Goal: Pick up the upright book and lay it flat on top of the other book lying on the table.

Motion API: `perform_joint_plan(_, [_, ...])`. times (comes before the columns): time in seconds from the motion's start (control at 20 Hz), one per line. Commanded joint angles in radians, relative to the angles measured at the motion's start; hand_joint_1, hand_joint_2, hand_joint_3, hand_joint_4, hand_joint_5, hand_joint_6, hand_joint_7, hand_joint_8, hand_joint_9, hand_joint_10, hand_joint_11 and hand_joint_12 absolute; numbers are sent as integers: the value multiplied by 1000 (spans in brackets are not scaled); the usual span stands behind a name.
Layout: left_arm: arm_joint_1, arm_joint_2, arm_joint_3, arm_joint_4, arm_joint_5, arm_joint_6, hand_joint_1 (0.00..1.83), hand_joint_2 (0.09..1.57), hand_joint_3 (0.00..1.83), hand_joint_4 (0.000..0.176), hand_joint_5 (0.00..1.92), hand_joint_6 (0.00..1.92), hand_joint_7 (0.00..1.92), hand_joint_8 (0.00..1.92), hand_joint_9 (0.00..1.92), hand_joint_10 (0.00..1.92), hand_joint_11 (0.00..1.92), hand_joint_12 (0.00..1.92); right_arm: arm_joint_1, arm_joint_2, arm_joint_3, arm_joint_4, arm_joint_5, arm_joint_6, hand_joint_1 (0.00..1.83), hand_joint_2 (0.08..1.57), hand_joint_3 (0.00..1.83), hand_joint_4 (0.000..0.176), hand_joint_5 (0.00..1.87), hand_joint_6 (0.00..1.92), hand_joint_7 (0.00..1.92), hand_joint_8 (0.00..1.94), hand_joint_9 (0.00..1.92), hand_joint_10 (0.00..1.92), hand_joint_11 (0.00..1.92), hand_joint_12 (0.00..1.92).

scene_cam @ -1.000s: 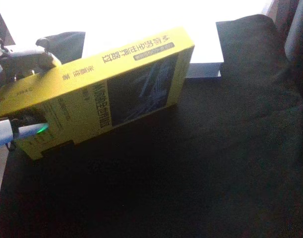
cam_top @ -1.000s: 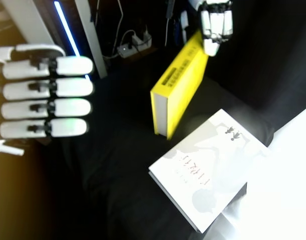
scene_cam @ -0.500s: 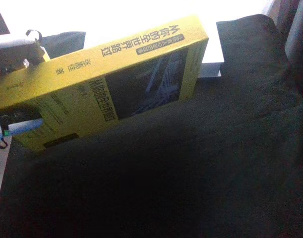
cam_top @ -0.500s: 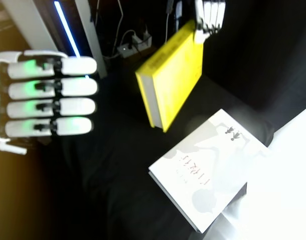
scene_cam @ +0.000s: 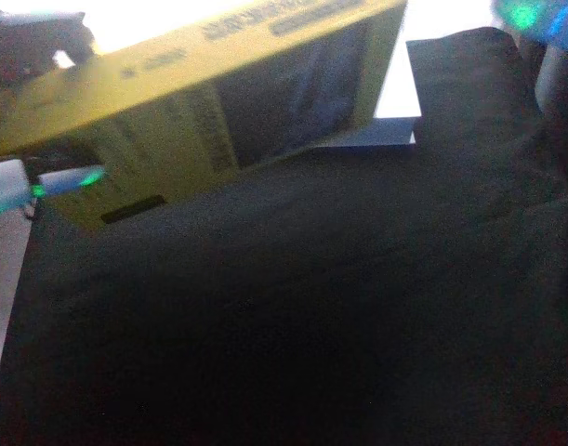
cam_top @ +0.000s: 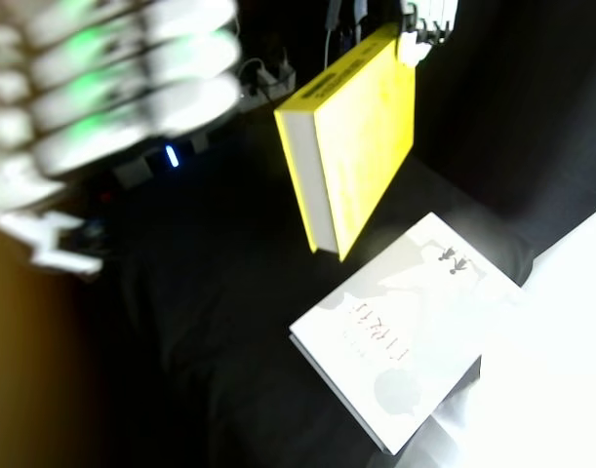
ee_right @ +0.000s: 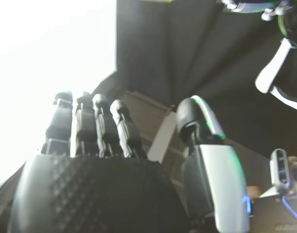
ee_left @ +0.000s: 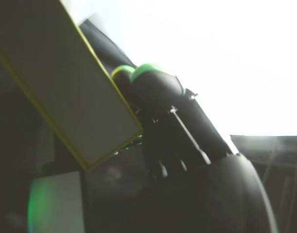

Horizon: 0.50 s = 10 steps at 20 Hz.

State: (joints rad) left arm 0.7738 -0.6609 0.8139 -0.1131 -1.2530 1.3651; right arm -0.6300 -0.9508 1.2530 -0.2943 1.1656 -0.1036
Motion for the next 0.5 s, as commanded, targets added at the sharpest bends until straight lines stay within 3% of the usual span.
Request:
perform_joint_plan(0.0, [-29,-5,6,20,-106,-1,1168,1126,0,0,961,1004,1451,699,1513,962,1399,1287,31,-8,10,37,77,15,542,1179,0,53,0,0,0,0,0,0,0,0])
perform_joint_plan(0.05, [-48,-15,11,30,-95,-1,1166,1125,0,0,963,1004,1469,690,1538,943,1425,1237,50,-25,19,16,59,19,473,1186,0,24,0,0,0,0,0,0,0,0])
perform_joint_plan(0.2, [-77,-37,21,51,-84,-1,1163,1117,0,0,978,977,1497,600,1599,796,1470,1129,82,-79,55,-27,9,48,573,1168,0,3,0,0,0,0,0,0,0,0])
perform_joint_plan(0.3, [-96,-45,23,71,-89,-1,1174,1088,2,0,1037,885,1545,474,1639,727,1454,1161,81,-107,78,-43,-9,85,475,1173,0,0,0,0,0,0,0,0,0,0])
perform_joint_plan(0.45, [-131,-49,25,84,-84,-1,1169,1095,0,0,1025,916,1509,506,1623,798,1468,1149,81,-122,83,-80,-26,122,630,1106,0,0,0,0,0,0,0,0,0,0])
